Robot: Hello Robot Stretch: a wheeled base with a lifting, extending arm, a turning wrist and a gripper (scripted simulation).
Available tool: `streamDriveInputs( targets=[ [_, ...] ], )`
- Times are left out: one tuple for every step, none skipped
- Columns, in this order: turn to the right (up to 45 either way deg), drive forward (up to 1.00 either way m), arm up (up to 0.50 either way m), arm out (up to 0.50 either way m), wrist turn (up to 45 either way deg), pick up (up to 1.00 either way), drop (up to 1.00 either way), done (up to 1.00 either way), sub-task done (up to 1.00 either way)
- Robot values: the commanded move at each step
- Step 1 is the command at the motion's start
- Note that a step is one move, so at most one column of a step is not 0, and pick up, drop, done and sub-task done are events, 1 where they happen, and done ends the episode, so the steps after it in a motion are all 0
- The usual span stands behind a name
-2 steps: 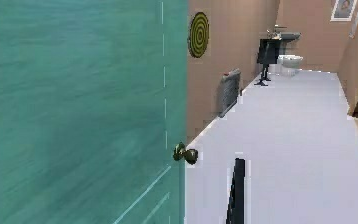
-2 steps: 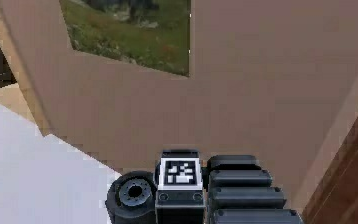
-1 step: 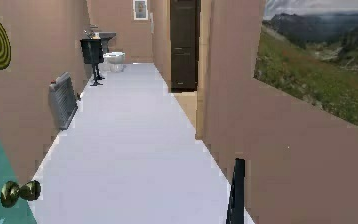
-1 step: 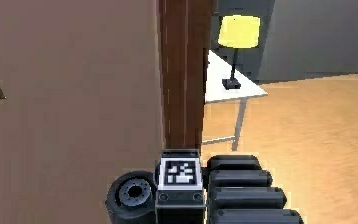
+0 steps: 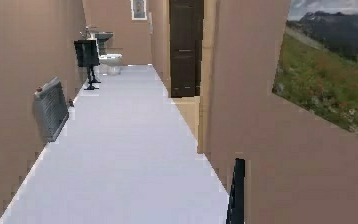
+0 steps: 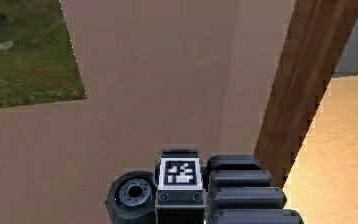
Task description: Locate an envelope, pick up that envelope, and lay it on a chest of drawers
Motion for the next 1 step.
streamDriveInputs(
  targets=[
    [-6.0,0.0,0.0,0.0,0.0,0.0,0.0,0.0,0.0]
  ],
)
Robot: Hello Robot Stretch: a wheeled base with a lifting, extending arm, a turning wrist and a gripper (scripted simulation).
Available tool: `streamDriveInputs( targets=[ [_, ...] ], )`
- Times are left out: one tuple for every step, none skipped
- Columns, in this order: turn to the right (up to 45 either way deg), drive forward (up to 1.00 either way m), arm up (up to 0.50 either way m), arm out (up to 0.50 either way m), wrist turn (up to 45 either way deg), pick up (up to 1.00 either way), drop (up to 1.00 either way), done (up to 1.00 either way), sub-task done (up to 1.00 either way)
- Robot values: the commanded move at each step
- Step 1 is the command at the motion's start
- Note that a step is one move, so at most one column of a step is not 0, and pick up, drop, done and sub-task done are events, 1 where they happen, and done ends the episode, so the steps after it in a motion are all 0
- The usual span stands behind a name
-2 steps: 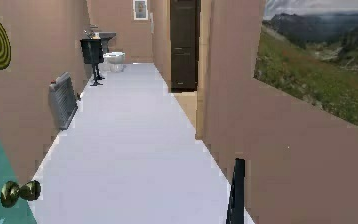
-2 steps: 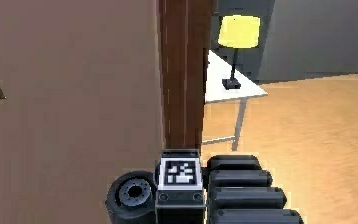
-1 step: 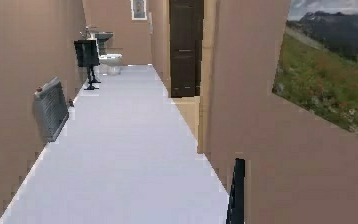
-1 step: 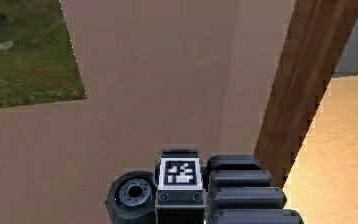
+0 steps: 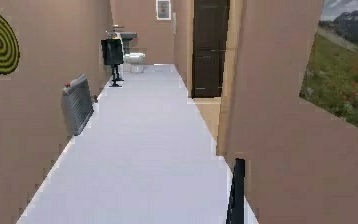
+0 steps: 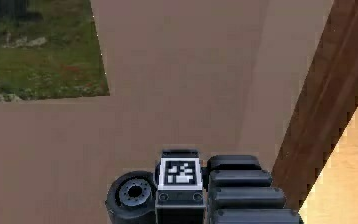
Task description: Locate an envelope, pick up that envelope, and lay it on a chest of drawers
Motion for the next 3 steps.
streamDriveInputs(
  targets=[
    [0.0,1.0,0.0,0.0,0.0,0.0,0.0,0.0,0.0],
    [-3.0,0.0,0.0,0.0,0.0,0.0,0.0,0.0,0.0],
    [0.0,1.0,0.0,0.0,0.0,0.0,0.0,0.0,0.0]
  ],
)
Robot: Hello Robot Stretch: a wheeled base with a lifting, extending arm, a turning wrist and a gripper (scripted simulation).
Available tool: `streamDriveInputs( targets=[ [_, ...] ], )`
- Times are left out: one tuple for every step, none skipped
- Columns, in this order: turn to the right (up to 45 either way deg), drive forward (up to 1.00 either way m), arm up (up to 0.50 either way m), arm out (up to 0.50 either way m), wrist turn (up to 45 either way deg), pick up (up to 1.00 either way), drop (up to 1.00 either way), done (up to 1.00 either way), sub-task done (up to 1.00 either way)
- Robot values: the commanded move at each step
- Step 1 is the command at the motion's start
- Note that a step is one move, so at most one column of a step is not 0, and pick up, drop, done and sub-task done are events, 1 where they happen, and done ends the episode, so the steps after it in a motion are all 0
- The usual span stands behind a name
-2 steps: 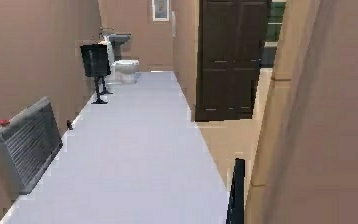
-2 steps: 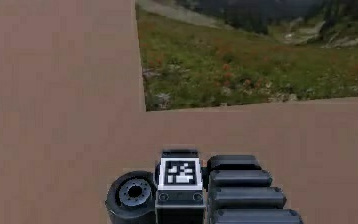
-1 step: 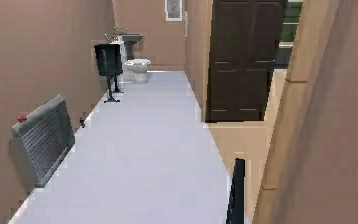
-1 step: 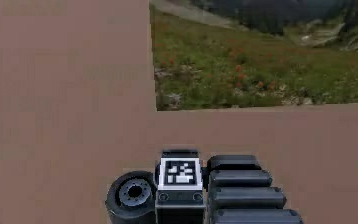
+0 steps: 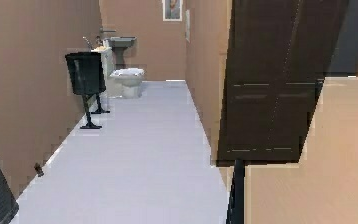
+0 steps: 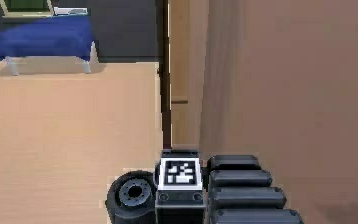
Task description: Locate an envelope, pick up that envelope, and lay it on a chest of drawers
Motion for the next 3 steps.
streamDriveInputs(
  targets=[
    [-12.0,0.0,0.0,0.0,0.0,0.0,0.0,0.0,0.0],
    [0.0,0.1,0.0,0.0,0.0,0.0,0.0,0.0,0.0],
    [36.0,0.0,0.0,0.0,0.0,0.0,0.0,0.0,0.0]
  ],
)
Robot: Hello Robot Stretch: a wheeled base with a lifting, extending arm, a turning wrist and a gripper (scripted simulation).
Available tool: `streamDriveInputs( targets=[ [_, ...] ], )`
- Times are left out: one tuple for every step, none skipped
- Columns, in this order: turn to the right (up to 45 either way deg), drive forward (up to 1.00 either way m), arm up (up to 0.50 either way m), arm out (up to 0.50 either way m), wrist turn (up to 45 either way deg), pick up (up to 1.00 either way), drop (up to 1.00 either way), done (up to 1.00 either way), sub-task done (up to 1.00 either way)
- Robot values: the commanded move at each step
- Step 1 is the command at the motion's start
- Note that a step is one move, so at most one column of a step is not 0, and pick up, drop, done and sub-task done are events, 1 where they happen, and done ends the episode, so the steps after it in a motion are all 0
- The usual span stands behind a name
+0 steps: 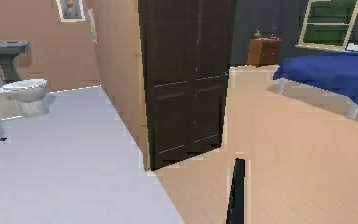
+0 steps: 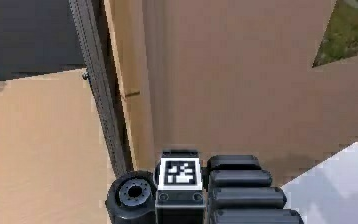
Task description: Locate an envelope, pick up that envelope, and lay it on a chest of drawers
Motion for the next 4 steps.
streamDriveInputs(
  targets=[
    [0.0,0.05,0.0,0.0,0.0,0.0,0.0,0.0,0.0],
    [-45.0,0.0,0.0,0.0,0.0,0.0,0.0,0.0,0.0],
    [-45.0,0.0,0.0,0.0,0.0,0.0,0.0,0.0,0.0],
    [-27.0,0.0,0.0,0.0,0.0,0.0,0.0,0.0,0.0]
  ],
)
